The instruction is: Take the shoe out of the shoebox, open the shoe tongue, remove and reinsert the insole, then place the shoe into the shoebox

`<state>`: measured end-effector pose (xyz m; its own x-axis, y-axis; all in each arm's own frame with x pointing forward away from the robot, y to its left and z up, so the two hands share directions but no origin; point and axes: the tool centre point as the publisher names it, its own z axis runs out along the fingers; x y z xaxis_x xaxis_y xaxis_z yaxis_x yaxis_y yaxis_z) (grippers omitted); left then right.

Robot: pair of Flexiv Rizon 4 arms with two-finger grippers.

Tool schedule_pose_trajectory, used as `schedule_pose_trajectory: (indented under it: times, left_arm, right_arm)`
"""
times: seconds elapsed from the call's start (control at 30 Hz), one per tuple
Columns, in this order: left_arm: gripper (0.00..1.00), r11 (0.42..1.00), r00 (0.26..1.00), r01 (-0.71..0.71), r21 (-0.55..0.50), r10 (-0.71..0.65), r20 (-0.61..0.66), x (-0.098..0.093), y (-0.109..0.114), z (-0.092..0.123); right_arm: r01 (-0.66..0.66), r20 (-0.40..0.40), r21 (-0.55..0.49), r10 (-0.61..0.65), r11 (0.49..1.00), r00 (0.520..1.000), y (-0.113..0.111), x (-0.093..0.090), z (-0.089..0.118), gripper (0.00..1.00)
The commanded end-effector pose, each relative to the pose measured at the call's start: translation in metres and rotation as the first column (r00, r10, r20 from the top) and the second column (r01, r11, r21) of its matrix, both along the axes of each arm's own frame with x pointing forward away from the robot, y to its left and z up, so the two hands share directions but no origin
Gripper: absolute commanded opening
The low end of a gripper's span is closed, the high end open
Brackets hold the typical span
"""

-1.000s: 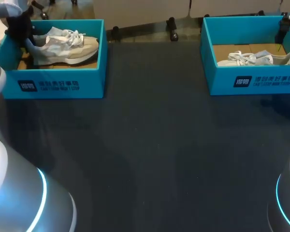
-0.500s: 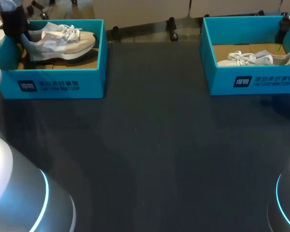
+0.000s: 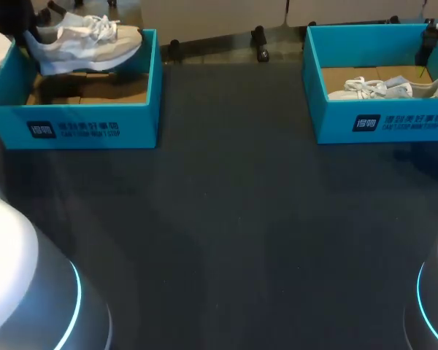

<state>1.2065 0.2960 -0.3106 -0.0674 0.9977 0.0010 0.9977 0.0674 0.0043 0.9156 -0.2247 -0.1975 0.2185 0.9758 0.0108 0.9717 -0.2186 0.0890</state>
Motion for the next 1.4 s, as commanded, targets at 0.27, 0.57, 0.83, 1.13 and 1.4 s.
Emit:
schedule_pose_trajectory:
  times: [0.27,0.57,0.83,1.13,1.4]
  left_arm:
    - [0.0,0.999,0.998,-0.01,0.045,0.007,0.059,-0.026,-0.004,0.076]
    - [0.0,0.997,0.996,-0.013,0.077,0.006,0.086,-0.06,0.0,0.111]
    - [0.0,0.997,0.994,-0.011,0.075,0.003,0.11,-0.122,-0.004,0.14]
    - [0.0,0.996,0.988,-0.005,0.093,-0.01,0.153,-0.207,-0.014,0.152]
    - [0.0,0.994,0.984,-0.008,0.111,-0.011,0.177,-0.253,-0.024,0.157]
  right_arm:
    - [0.002,0.002,-0.001,-0.002,1.0,1.0,0.0,-0.001,0.0,1.0]
    - [0.002,0.002,-0.001,-0.002,1.0,1.0,0.0,-0.001,0.0,1.0]
    - [0.002,0.002,-0.001,-0.002,1.0,1.0,0.0,-0.001,0.0,1.0]
    - [0.002,0.002,-0.001,-0.002,1.0,1.0,0.0,-0.001,0.0,1.0]
    - [0.002,0.002,-0.001,-0.002,1.0,1.0,0.0,-0.001,0.0,1.0]
